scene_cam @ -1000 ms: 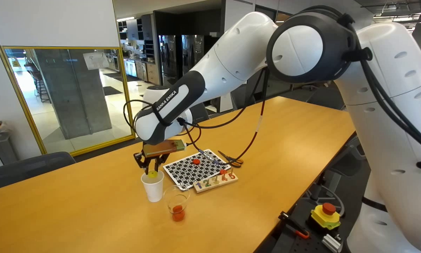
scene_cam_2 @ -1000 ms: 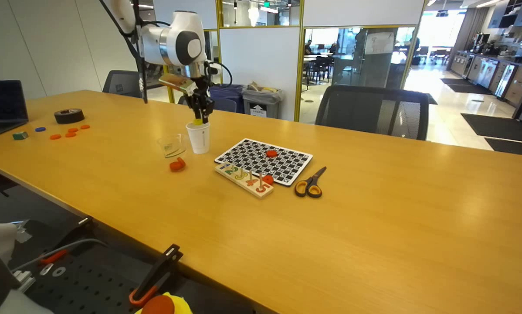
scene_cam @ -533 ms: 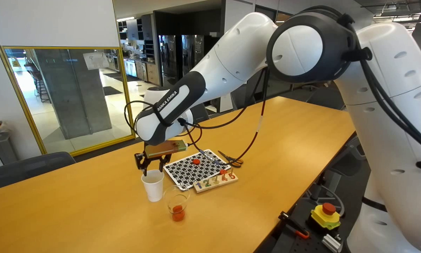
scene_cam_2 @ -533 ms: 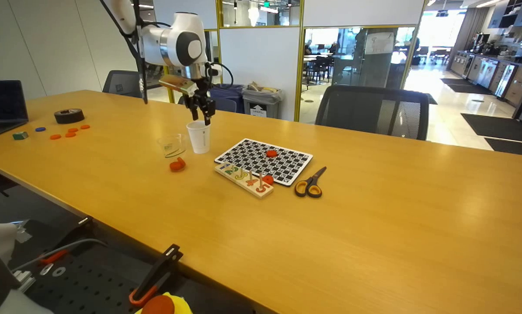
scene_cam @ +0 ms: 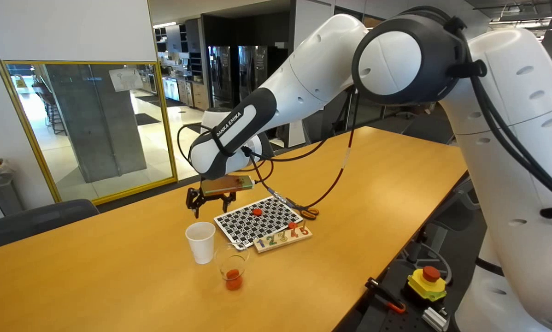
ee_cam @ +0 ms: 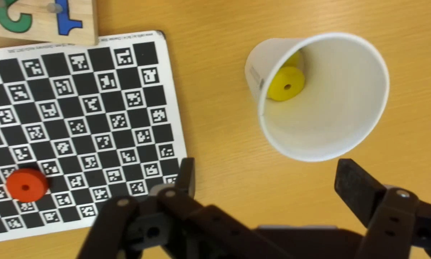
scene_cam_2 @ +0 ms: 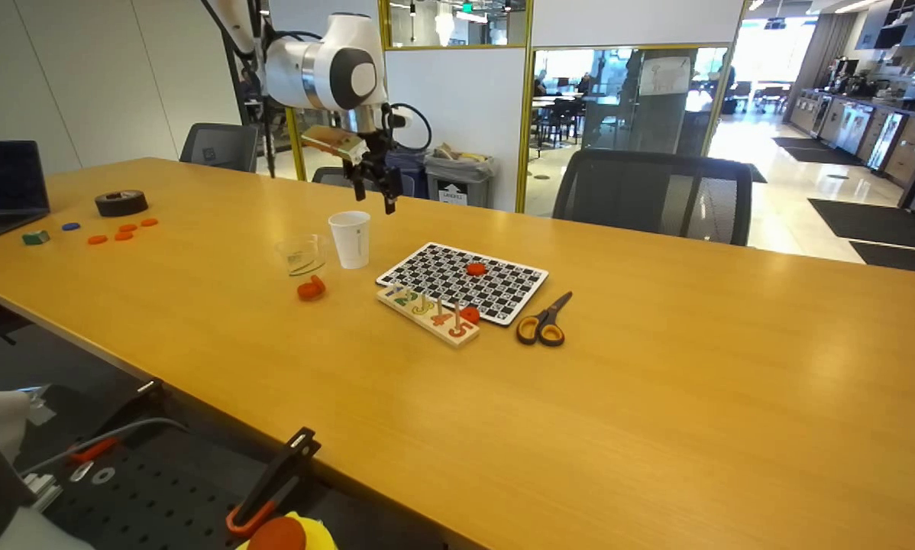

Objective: Put the orange circles in the transparent cup and the yellow circle in the white cup.

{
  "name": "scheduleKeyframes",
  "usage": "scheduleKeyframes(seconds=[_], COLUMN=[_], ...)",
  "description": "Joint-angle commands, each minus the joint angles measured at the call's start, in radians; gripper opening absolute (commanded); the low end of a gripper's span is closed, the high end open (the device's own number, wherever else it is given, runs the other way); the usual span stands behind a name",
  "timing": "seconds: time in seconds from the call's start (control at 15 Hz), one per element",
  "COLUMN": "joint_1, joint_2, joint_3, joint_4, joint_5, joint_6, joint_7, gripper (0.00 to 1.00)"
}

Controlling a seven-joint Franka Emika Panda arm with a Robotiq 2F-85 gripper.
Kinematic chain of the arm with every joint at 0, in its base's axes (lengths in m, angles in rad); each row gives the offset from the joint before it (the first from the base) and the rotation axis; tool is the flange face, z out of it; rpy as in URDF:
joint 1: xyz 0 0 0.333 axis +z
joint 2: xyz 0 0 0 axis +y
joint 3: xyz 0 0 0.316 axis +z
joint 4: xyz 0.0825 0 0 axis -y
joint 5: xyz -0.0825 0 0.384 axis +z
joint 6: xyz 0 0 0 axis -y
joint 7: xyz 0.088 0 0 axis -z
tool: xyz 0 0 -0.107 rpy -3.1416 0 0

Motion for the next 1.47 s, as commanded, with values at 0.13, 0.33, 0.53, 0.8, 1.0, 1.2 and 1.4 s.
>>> scheduleKeyframes(seconds=[0.13,0.33,0.53,0.8,1.0,1.2,1.4], joint_1=[-0.047,-0.065,-0.083,-0.1,-0.126,-0.147,-0.18], joint_2=[-0.037,-0.014,0.017,0.082,0.132,0.174,0.216], joint_3=[-0.06,-0.094,-0.119,-0.137,-0.124,-0.115,-0.098], joint_4=[-0.027,-0.027,-0.022,0.01,0.052,0.103,0.163], joint_5=[-0.004,-0.008,-0.005,0.003,0.016,0.029,0.049], joint_6=[-0.009,-0.008,0.006,-0.004,-0.011,-0.031,-0.054], joint_7=[0.034,0.056,0.081,0.111,0.082,0.064,0.033], gripper=[1.0,1.0,1.0,1.0,1.0,1.0,1.0])
